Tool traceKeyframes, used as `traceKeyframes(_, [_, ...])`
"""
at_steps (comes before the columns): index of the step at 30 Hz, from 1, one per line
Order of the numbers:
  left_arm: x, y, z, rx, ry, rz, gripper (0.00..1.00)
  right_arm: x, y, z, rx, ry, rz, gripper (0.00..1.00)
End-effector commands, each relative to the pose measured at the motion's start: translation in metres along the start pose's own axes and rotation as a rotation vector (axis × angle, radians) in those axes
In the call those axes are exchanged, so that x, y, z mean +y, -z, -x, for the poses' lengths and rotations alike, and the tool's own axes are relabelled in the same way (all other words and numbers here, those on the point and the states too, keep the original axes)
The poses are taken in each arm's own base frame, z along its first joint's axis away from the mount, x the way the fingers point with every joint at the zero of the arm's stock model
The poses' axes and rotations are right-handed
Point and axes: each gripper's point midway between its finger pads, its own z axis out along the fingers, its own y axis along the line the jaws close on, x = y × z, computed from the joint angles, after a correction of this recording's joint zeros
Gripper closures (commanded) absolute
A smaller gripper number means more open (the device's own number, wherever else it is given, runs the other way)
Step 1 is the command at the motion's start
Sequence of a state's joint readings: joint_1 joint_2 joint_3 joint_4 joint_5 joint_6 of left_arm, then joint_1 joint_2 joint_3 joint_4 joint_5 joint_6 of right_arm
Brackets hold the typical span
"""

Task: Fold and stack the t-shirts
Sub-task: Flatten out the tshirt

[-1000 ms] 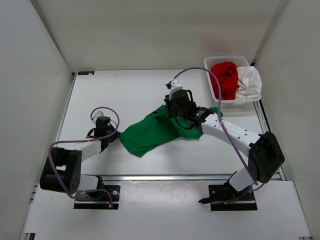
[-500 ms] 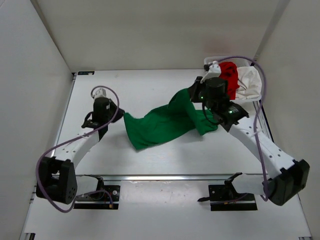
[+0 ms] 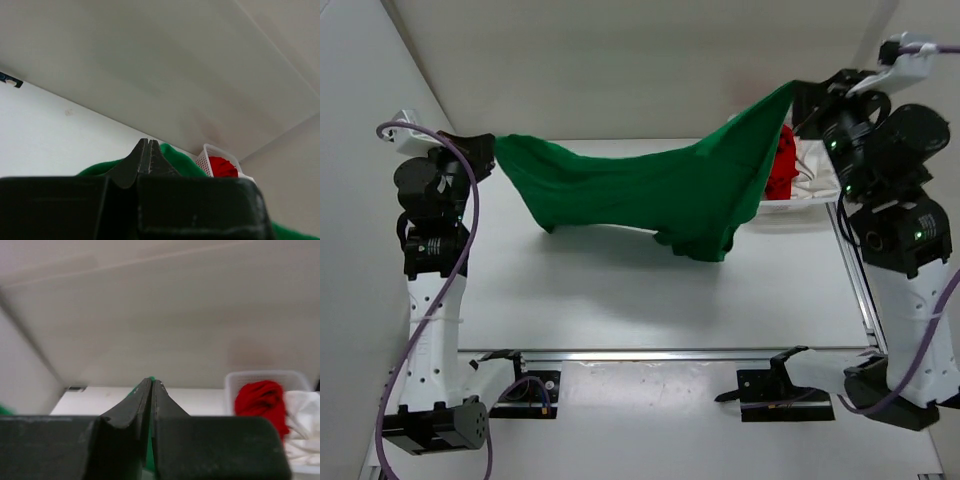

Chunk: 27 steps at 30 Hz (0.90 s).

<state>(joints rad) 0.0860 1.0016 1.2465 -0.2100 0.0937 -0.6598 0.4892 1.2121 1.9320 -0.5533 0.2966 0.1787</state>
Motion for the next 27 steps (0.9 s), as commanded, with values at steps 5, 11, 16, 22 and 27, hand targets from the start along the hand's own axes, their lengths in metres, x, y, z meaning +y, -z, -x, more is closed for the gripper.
traceKeyframes(5, [0.054, -0.028, -0.066, 0.163, -0.039, 0.146, 1.0, -0.036, -0.108, -0.123, 0.336, 0.08, 0.067, 1.0])
traceKeyframes(11, [0.081, -0.088, -0.115, 0.291, -0.033, 0.214, 1.0, -0.051, -0.189, -0.161, 0.412, 0.045, 0.138, 1.0])
traceKeyframes(16, [0.045, -0.14, -0.068, 0.211, -0.042, 0.169, 1.0, -0.058, -0.213, -0.097, 0.187, 0.039, 0.151, 1.0])
traceKeyframes(22, [-0.01, -0.15, 0.034, 0.0, -0.046, 0.105, 1.0, -0.04, -0.182, 0.023, -0.152, 0.098, 0.223, 1.0])
traceKeyframes(27, [-0.006, -0.135, 0.093, -0.128, -0.054, 0.114, 1.0, -0.044, -0.162, 0.039, -0.154, 0.098, 0.249, 1.0])
